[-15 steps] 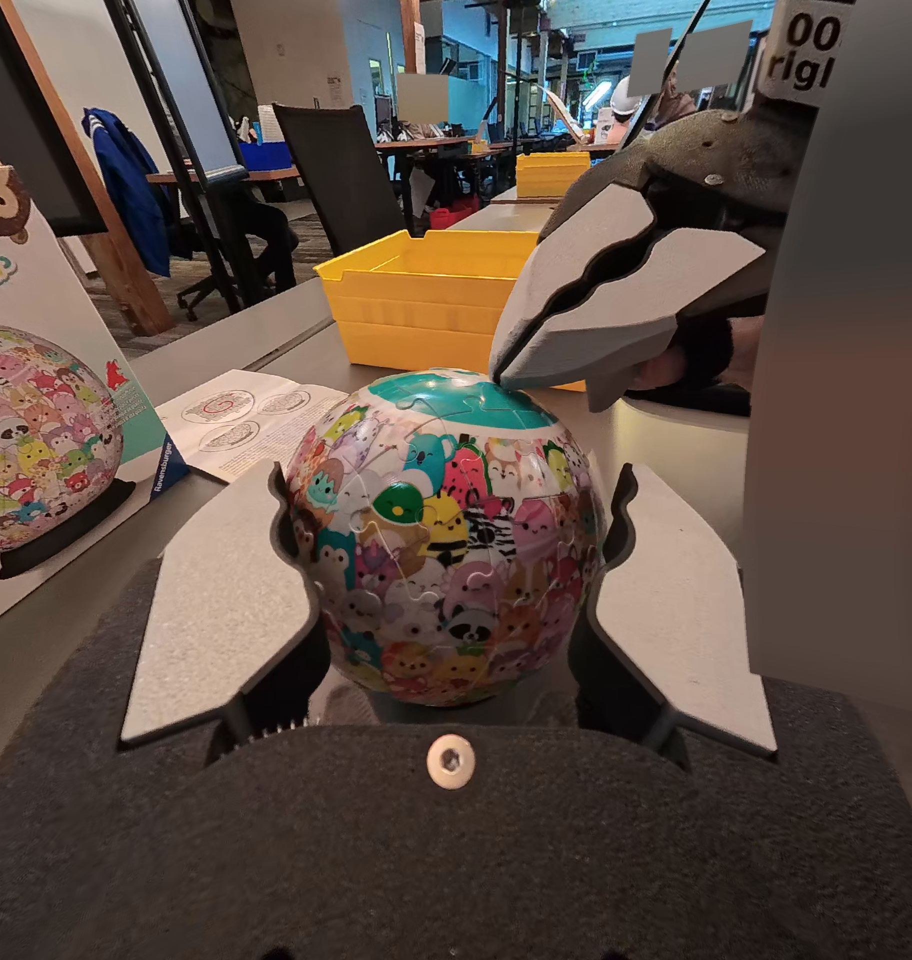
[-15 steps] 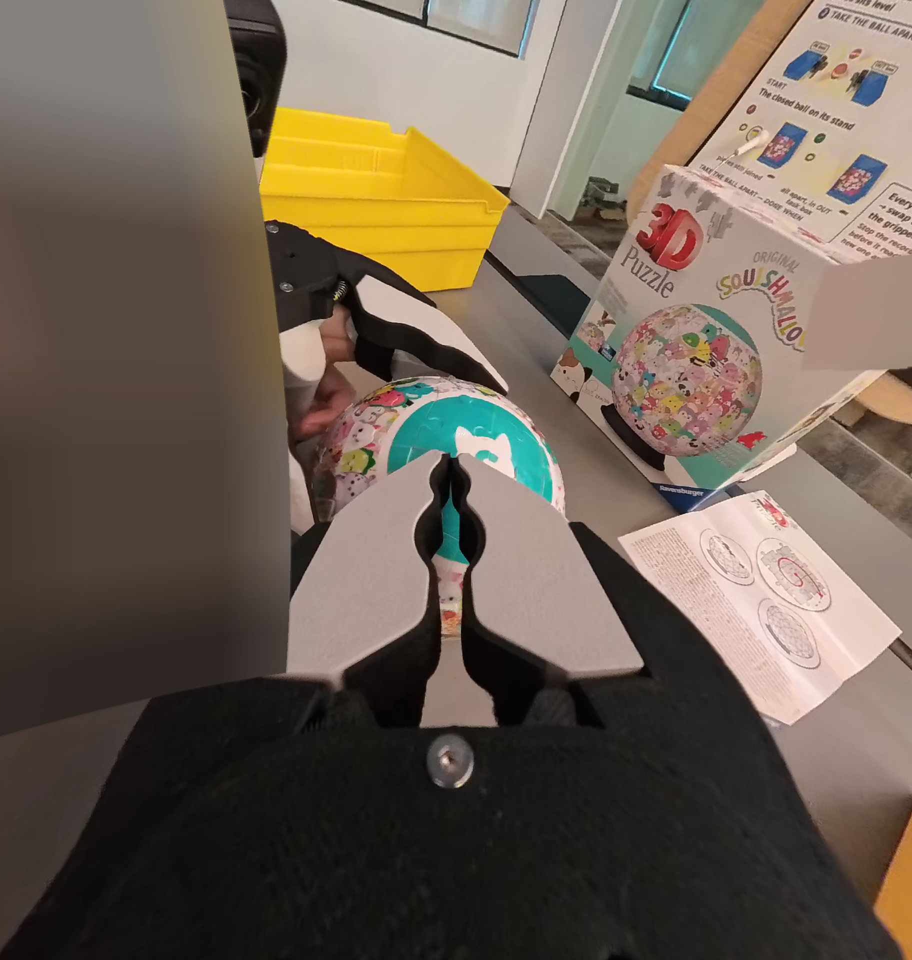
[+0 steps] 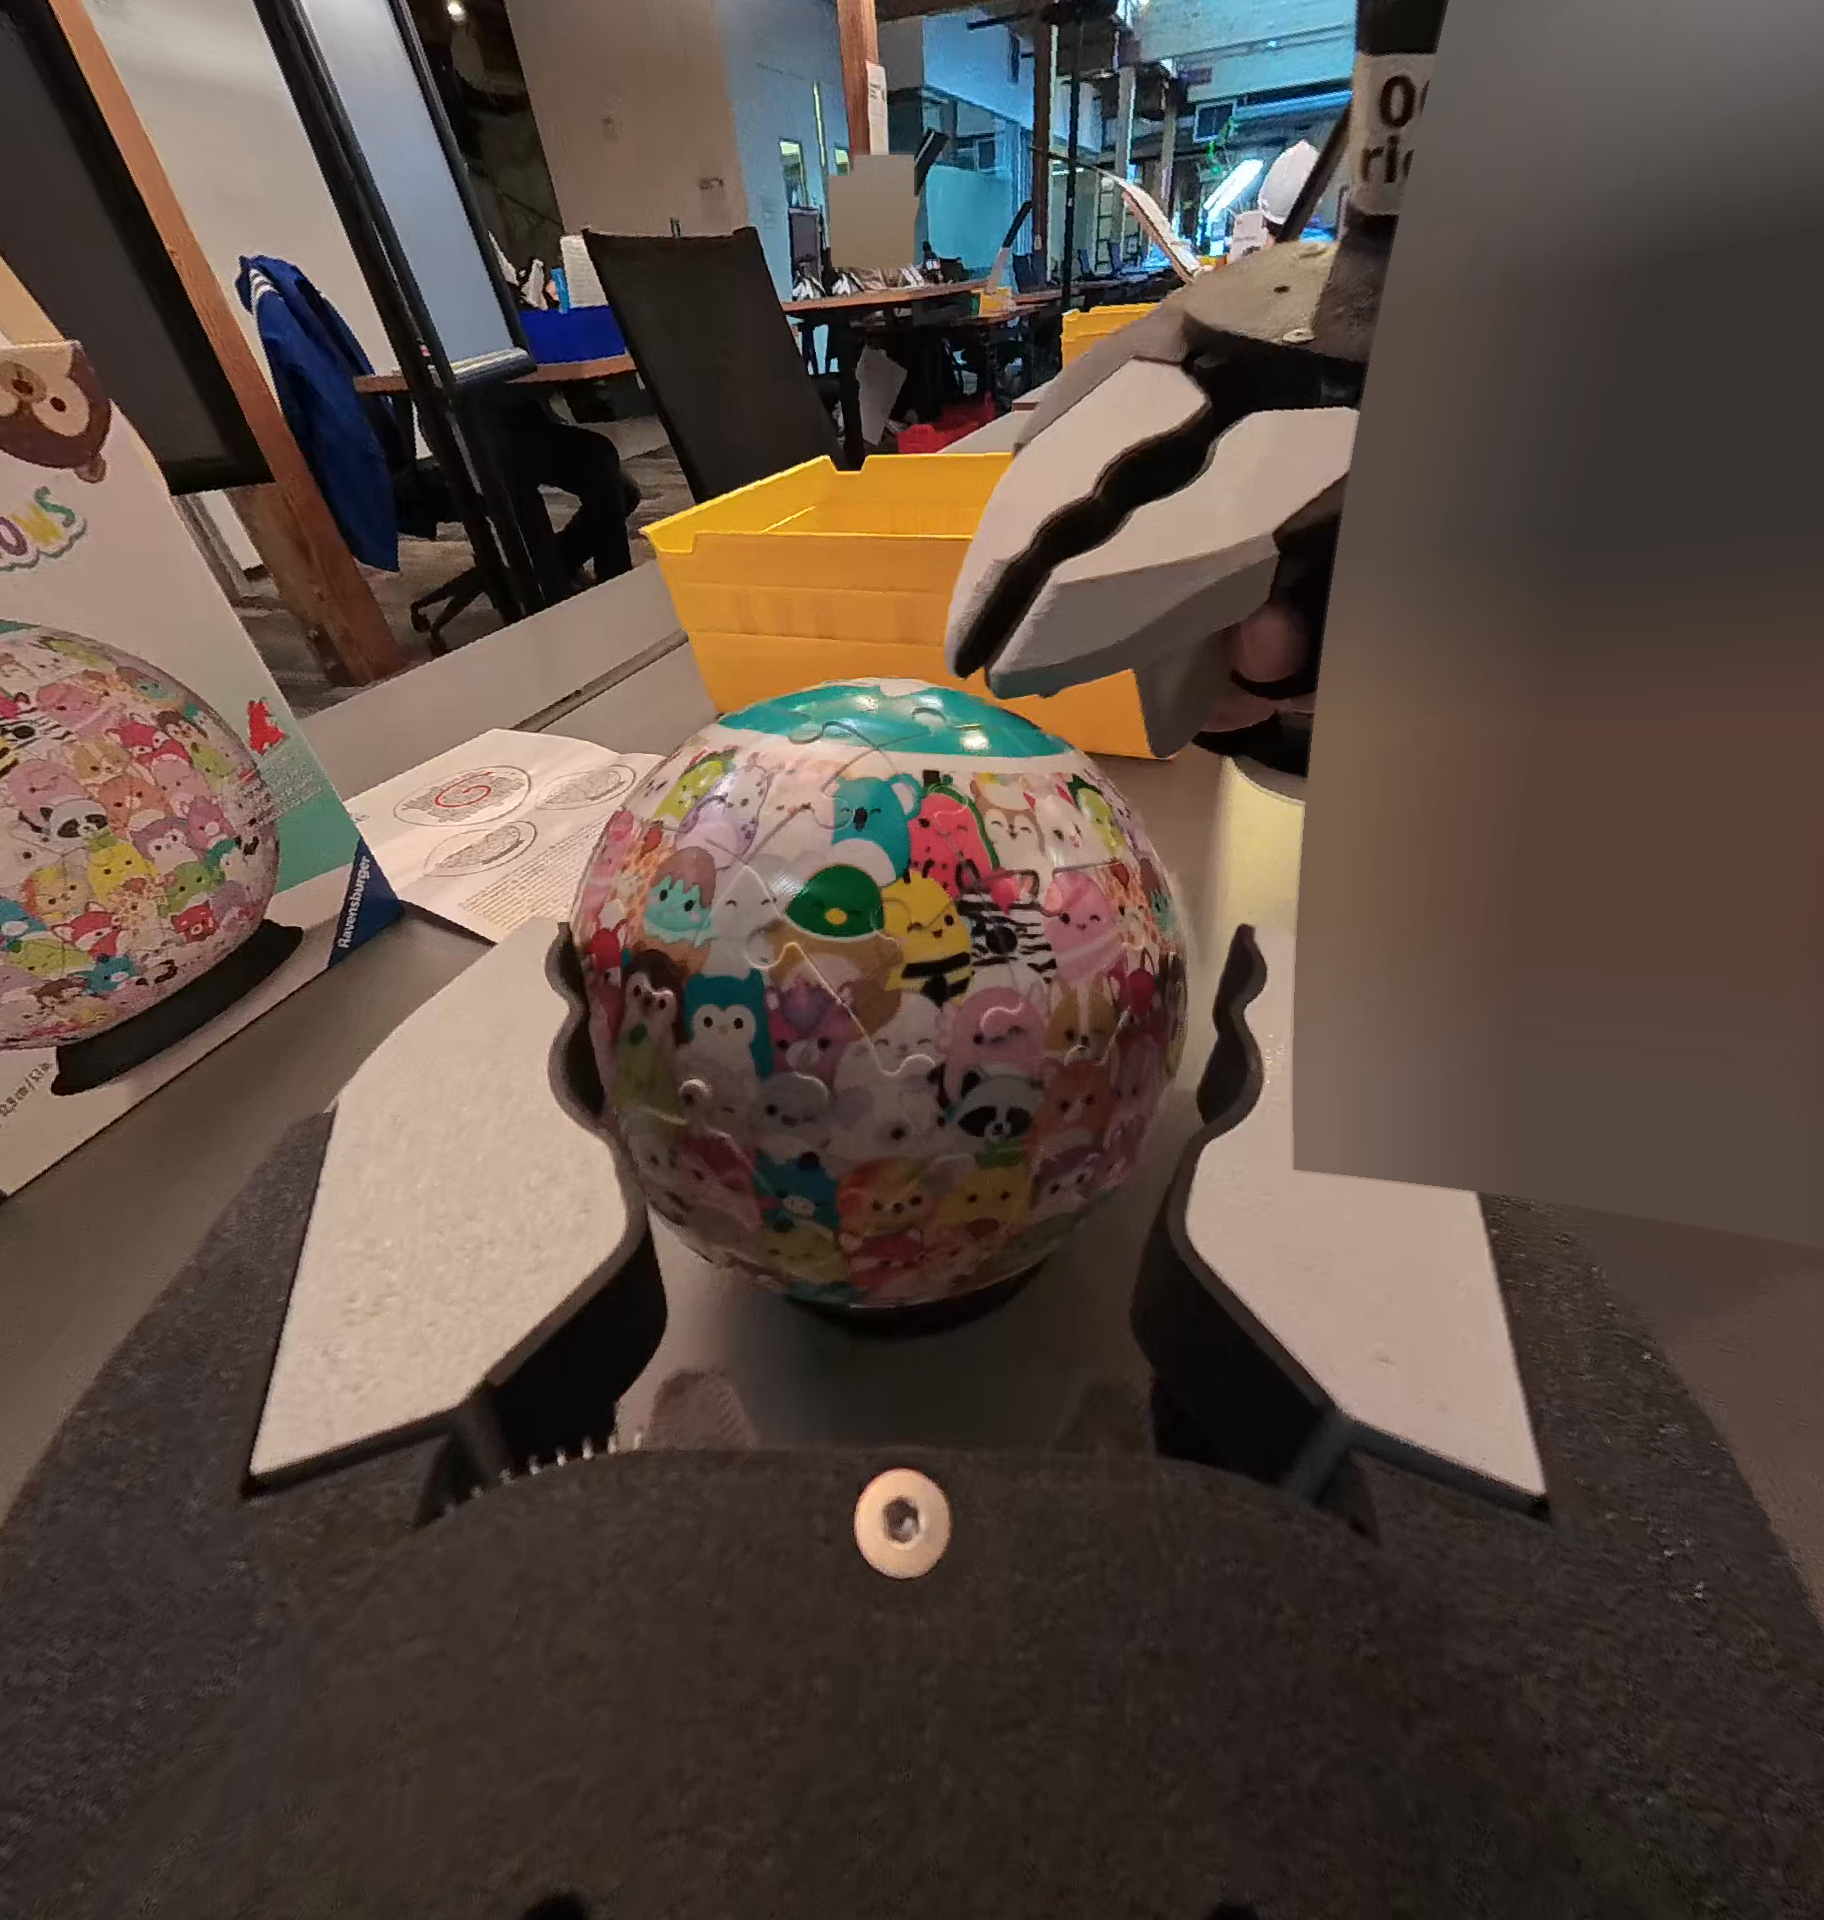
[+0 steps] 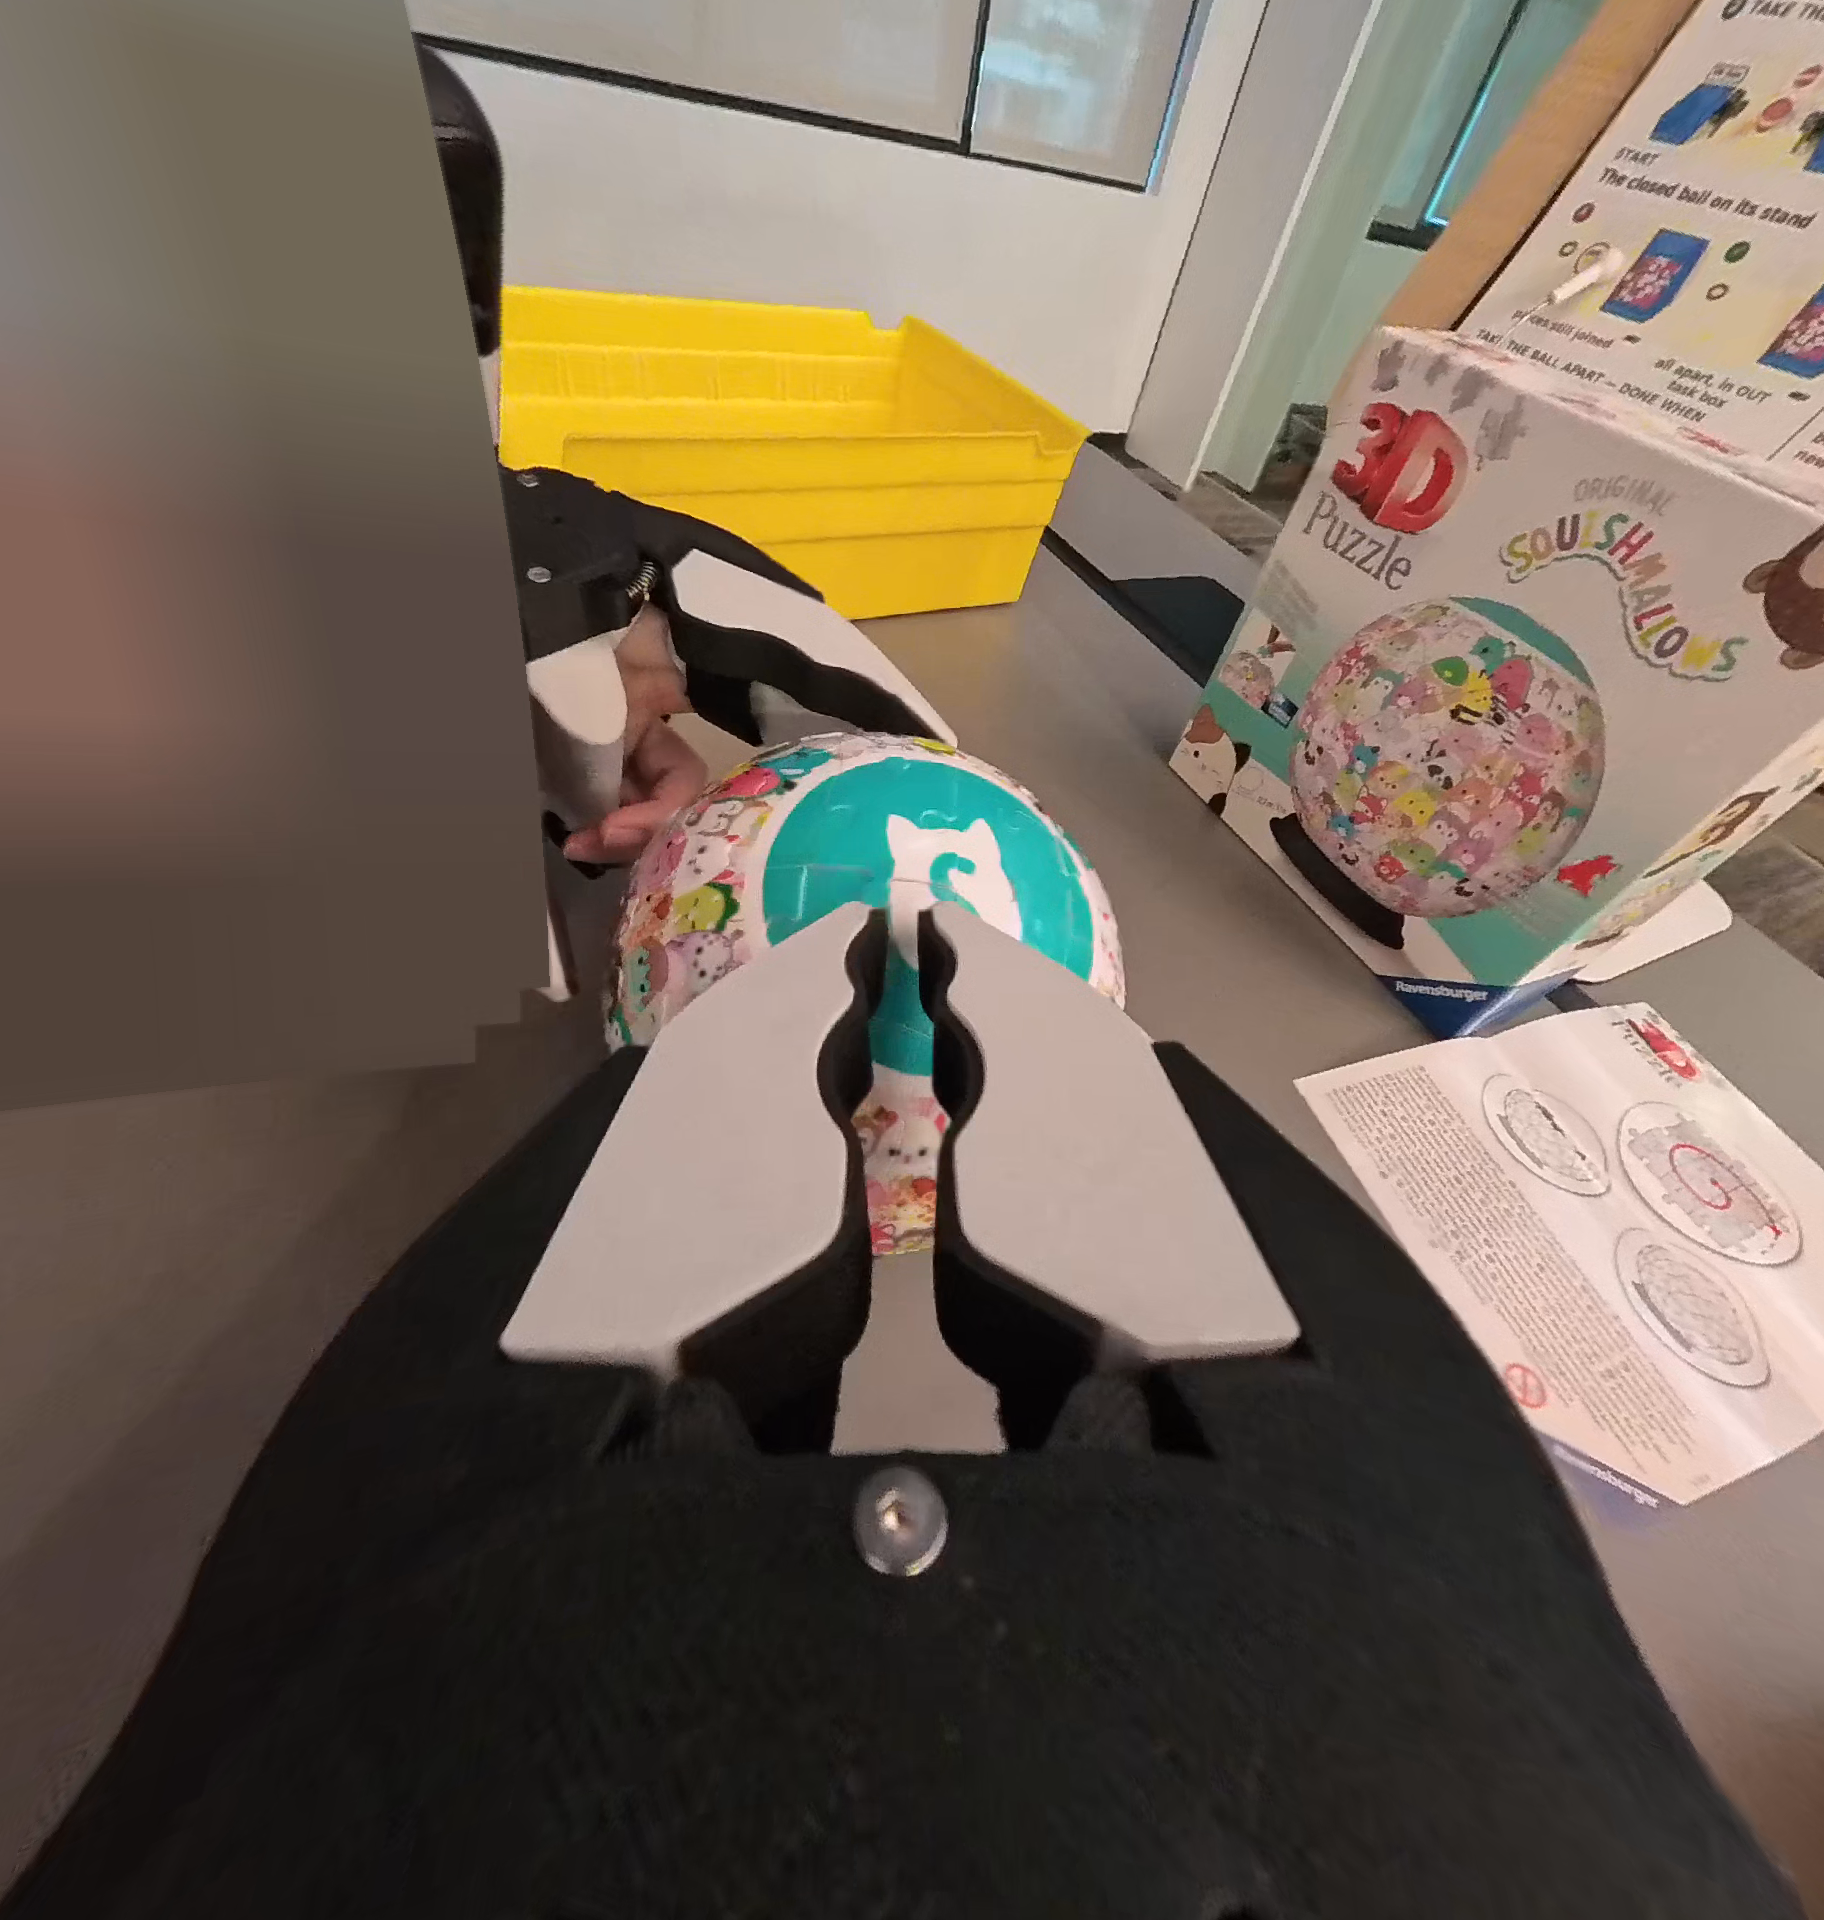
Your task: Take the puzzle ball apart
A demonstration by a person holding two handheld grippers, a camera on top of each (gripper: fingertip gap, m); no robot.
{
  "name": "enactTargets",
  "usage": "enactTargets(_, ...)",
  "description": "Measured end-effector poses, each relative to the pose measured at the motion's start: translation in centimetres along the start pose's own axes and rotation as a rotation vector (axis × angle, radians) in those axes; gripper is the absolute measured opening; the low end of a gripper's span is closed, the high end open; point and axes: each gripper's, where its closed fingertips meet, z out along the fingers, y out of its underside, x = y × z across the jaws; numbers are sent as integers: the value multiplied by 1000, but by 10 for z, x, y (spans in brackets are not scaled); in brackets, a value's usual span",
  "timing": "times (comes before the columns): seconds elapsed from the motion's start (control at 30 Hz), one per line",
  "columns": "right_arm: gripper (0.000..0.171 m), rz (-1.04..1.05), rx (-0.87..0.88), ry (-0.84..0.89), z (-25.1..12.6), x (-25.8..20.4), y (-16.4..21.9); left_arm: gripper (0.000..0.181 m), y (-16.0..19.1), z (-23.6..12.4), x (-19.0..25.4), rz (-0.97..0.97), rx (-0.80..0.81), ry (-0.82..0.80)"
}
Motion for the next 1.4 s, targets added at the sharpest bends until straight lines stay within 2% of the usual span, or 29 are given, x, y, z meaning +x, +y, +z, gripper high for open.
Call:
enactTargets(0.27,7,-10,-9,14,-4,3,5,115,2,1,1,8,-11,0)
enactTargets(0.43,7,36,5,31,-10,13,15,106,0,-3,0,1,1,5)
enactTargets(0.7,13,96,32,42,-11,25,24,84,-12,-14,-9,52,28,-15)
enactTargets(1.0,12,147,50,29,-8,27,28,50,-32,-31,-15,53,85,5)
enactTargets(1.13,12,160,53,22,-7,26,28,47,-31,-29,5,89,7,84)
enactTargets(1.23,12,150,43,29,-7,26,28,60,-31,-27,9,112,-32,63)
enactTargets(1.4,12,144,32,37,-7,27,28,63,-23,-25,15,142,-119,83)
